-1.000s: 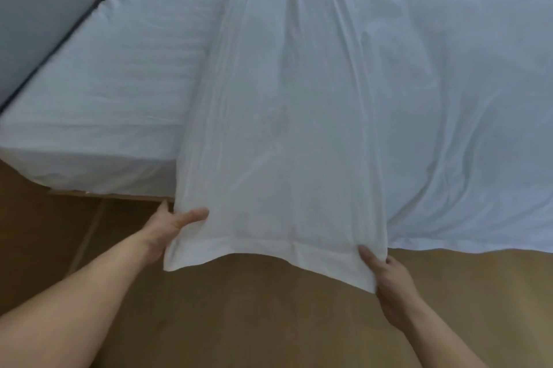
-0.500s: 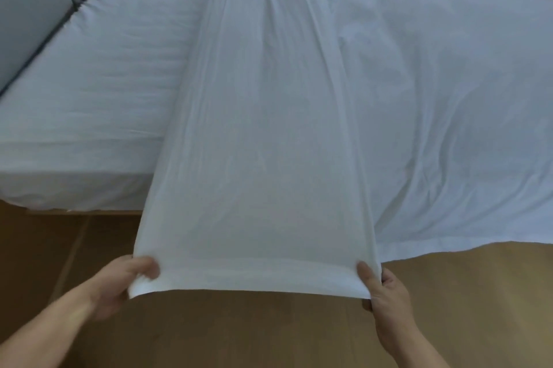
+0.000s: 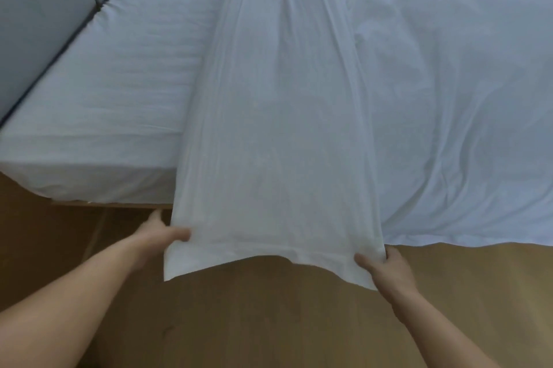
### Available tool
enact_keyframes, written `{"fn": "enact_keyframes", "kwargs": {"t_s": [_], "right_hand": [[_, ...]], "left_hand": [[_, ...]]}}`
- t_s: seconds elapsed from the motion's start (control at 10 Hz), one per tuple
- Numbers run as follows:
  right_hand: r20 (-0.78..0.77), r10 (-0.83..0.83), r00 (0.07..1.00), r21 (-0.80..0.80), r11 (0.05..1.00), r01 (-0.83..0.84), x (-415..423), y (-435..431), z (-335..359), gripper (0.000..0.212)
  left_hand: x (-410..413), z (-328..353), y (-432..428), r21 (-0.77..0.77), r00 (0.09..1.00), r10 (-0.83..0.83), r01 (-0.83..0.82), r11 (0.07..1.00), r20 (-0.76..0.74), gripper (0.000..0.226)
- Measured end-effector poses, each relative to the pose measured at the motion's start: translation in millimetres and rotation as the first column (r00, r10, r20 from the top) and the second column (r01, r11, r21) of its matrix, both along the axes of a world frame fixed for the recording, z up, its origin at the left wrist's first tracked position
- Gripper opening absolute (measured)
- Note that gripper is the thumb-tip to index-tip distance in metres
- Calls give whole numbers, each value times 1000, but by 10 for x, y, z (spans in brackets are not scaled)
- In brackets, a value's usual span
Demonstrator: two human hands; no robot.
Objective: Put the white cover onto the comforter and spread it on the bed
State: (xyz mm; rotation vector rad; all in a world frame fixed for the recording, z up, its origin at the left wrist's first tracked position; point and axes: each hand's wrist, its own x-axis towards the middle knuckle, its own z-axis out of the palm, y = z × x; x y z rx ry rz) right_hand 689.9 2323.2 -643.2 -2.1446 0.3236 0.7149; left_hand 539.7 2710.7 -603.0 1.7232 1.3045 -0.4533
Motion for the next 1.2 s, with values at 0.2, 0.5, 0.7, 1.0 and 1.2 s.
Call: {"fn": "enact_keyframes", "kwargs": {"t_s": [0.2, 0.5, 0.7, 1.0, 1.2], "right_hand": [[58, -52, 997, 157, 987, 42, 369, 445, 205, 59], [36, -31, 999, 131, 991, 26, 218, 462, 426, 29], [22, -1, 1000, 138, 990, -3, 224, 396, 813, 27], [-17, 104, 994, -87, 991, -106, 78, 238, 838, 23], [-19, 254, 967, -233, 939, -252, -79, 143, 977, 39]], "left_hand": [[276, -27, 22, -96, 974, 107, -89, 991, 199, 63], [22, 182, 144, -150, 986, 33, -8, 989, 166, 30], [-15, 477, 188, -189, 987, -14, 44, 981, 159, 32], [-302, 344, -80, 173, 990, -134, 142, 975, -53, 20], [-343, 548, -100, 271, 968, -222, 247, 930, -119, 43]]}}
